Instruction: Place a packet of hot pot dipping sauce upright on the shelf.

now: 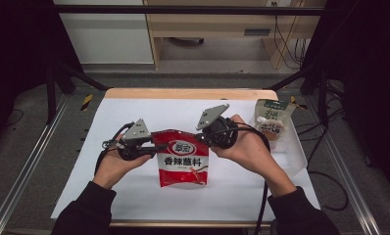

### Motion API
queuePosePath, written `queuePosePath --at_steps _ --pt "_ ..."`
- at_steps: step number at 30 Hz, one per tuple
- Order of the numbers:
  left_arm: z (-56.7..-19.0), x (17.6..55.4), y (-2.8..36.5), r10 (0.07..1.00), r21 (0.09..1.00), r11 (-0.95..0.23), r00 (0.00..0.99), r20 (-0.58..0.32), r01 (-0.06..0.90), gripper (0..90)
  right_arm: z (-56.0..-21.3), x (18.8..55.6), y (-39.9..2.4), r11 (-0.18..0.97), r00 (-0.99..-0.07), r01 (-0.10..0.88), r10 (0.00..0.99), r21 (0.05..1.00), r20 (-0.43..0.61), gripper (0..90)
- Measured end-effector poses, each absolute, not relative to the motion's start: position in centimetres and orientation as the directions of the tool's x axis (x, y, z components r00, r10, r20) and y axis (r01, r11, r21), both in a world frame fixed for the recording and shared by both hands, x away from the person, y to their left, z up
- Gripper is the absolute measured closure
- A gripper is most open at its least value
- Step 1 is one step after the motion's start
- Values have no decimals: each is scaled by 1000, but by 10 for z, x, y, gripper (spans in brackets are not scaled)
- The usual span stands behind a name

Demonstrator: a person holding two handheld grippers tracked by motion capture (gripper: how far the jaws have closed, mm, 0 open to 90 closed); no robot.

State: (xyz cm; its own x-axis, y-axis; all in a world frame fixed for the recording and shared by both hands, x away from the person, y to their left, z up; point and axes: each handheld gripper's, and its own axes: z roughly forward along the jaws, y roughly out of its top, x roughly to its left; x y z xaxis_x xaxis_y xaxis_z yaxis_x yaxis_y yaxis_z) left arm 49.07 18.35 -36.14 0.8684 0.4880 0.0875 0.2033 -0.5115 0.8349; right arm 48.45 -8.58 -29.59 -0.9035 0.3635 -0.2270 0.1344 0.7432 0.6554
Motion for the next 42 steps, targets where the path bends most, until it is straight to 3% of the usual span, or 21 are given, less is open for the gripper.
queuePosePath --at_steps 2,5,10,18,26,29,36,42 --pt "-359 488 182 472 839 -505 879 71 203 822 -296 484 -89 739 -902 147 373 657 -218 900" --pt "-355 483 179 452 846 -497 890 62 193 889 -296 484 -95 738 -902 155 377 657 -212 900" --pt "-349 476 174 422 843 -518 901 103 146 896 -294 482 -102 744 -909 156 366 650 -201 880" --pt "-342 471 168 386 829 -551 911 146 101 898 -296 483 -101 787 -923 155 331 597 -198 693" --pt "-339 468 168 367 831 -553 914 172 66 898 -305 494 -99 811 -935 164 309 561 -173 682" --pt "-339 468 168 372 831 -551 914 165 74 898 -307 494 -95 819 -939 157 298 551 -175 709" --pt "-337 469 171 378 842 -534 913 153 80 897 -307 493 -91 827 -939 162 297 539 -173 877" --pt "-336 470 174 396 852 -515 908 135 98 894 -300 494 -88 833 -934 150 296 533 -199 898"
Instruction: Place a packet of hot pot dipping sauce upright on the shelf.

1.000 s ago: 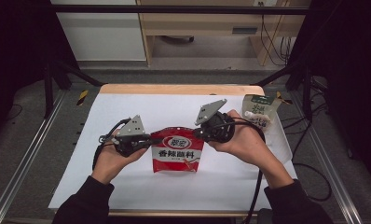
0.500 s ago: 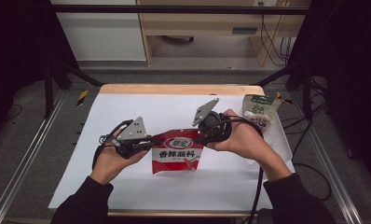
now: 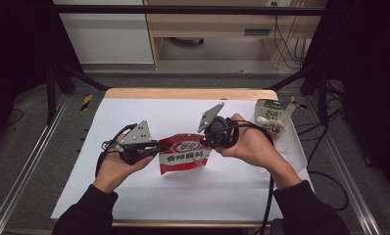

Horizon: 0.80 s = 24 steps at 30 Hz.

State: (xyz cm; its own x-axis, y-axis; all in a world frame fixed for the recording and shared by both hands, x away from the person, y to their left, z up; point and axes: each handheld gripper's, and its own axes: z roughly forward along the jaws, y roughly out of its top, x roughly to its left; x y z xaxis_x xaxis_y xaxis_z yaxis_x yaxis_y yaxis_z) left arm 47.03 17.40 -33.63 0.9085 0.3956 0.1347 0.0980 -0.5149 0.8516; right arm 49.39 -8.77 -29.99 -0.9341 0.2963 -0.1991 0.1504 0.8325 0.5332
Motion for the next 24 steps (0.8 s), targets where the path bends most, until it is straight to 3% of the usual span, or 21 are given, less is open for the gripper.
queuePosePath --at_steps 4,10,15,24 --pt "-336 473 176 417 862 -497 899 131 105 848 -291 496 -85 842 -931 136 289 522 -224 900" --pt "-342 473 177 468 868 -481 873 138 121 571 -281 502 -81 866 -920 124 284 484 -272 900" --pt "-353 474 182 501 869 -471 857 119 154 408 -278 511 -84 867 -910 137 301 478 -285 900" --pt "-373 474 194 558 852 -476 824 101 218 233 -278 522 -90 859 -901 166 332 485 -279 900"
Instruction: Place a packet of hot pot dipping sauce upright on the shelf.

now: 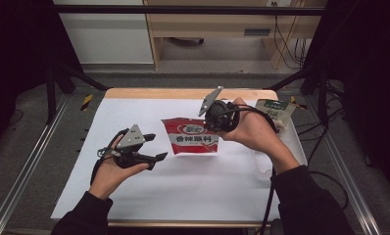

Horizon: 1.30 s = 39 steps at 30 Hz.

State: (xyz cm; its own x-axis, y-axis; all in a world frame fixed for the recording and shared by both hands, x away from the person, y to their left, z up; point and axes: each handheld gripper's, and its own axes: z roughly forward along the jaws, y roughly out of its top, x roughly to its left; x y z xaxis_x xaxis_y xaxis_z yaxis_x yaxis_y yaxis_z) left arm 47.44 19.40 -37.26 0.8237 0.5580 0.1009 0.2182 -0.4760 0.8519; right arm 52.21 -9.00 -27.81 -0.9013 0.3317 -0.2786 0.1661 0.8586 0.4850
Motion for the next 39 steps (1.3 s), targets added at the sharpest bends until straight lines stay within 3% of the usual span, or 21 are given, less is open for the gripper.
queuePosePath --at_steps 15,39 --pt "-392 473 212 629 843 -456 774 78 285 117 -262 519 -104 852 -891 157 340 500 -301 900" --pt "-440 463 255 729 815 -448 677 97 366 81 -234 497 -152 814 -860 146 385 562 -335 900"
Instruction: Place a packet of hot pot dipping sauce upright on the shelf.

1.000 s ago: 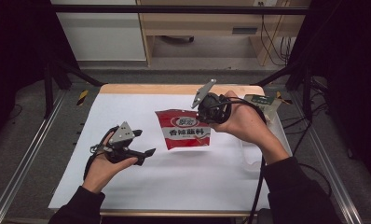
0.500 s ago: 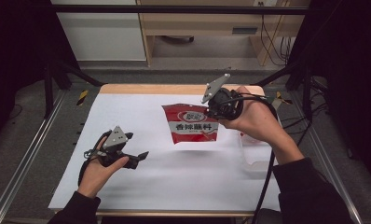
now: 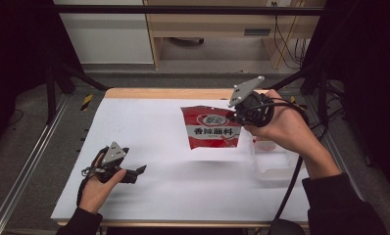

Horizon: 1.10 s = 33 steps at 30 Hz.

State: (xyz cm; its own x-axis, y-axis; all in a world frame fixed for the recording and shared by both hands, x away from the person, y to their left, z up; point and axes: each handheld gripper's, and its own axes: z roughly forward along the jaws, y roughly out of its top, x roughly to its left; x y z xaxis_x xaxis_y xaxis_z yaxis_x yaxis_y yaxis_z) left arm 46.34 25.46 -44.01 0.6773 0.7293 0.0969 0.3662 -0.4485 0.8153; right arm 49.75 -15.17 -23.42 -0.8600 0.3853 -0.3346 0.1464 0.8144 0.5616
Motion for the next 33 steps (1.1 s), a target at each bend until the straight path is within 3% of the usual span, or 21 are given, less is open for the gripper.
queuePosePath --at_steps 12,33 --pt "-440 464 269 760 820 -430 642 104 377 79 -225 485 -182 789 -840 161 425 593 -337 900" --pt "-442 464 267 756 813 -442 645 111 379 79 -213 465 -246 732 -752 319 583 602 -309 900"
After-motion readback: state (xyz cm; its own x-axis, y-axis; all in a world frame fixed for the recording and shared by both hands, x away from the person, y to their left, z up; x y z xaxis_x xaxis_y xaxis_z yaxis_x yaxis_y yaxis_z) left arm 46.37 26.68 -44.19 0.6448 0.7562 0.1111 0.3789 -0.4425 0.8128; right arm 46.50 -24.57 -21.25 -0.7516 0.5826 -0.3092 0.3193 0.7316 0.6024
